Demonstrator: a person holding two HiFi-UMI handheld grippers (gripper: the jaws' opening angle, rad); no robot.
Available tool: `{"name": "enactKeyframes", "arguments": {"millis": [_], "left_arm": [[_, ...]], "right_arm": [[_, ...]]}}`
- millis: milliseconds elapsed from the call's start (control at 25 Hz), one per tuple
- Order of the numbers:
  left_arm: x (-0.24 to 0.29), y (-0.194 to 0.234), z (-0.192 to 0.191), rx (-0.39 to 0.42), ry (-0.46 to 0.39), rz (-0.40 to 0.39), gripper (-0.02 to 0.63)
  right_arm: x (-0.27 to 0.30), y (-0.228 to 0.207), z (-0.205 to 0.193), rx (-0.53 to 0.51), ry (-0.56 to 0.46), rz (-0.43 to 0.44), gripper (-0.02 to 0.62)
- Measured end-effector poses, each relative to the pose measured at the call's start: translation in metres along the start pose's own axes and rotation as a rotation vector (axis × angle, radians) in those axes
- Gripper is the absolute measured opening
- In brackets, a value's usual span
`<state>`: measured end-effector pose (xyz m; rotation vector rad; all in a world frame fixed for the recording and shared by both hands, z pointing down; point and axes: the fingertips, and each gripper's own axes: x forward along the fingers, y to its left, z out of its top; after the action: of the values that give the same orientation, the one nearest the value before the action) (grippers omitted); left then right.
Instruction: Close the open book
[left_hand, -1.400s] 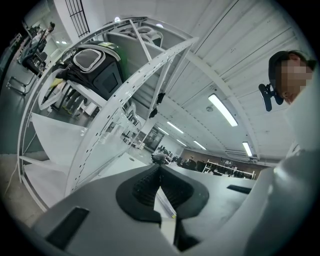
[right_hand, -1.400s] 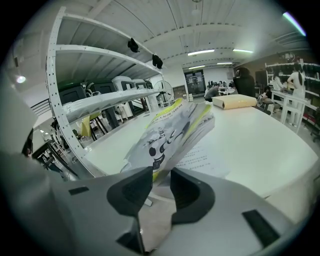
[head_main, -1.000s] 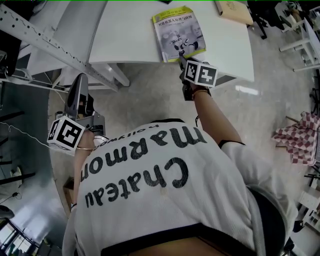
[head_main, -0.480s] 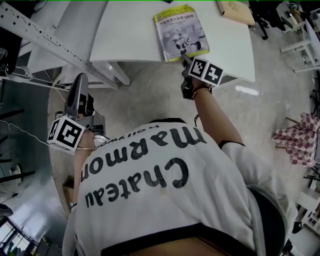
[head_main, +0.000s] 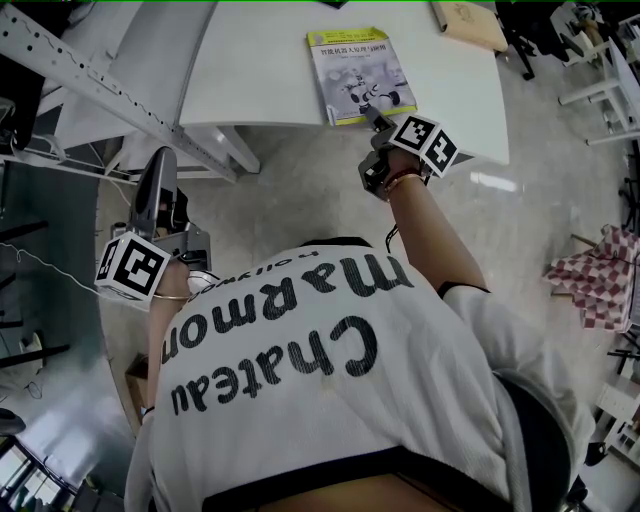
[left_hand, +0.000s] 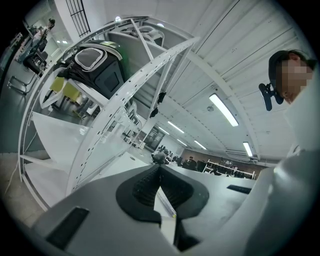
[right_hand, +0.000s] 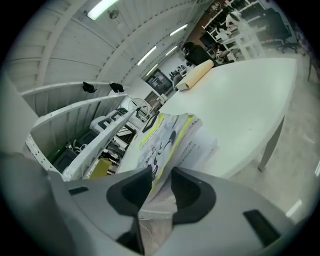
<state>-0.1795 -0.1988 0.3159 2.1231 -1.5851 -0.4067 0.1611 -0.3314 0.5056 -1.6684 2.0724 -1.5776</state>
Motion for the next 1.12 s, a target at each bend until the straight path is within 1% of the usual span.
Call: {"name": "enactKeyframes", "arguments": {"millis": [400,800,1120], "left_arm": [[0.0,0.0,-0.001,0.0,0.002,-0.002,0.023],[-0.01,0.005,0.003,0.007,-0.007,0.016,0.023],[-0.017,0.008,0.004,0.004,-0.017,0.02,0.023]], "right_arm": [[-0.002,-0.002,0.0,0.038,0.003,0.01,0.13],[-0.001,-0.004,0.002,0.093,0.006,0.02,0.13],[-0.005,-0.01,0.003,0.099,0.002,0.005,0.13]]}}
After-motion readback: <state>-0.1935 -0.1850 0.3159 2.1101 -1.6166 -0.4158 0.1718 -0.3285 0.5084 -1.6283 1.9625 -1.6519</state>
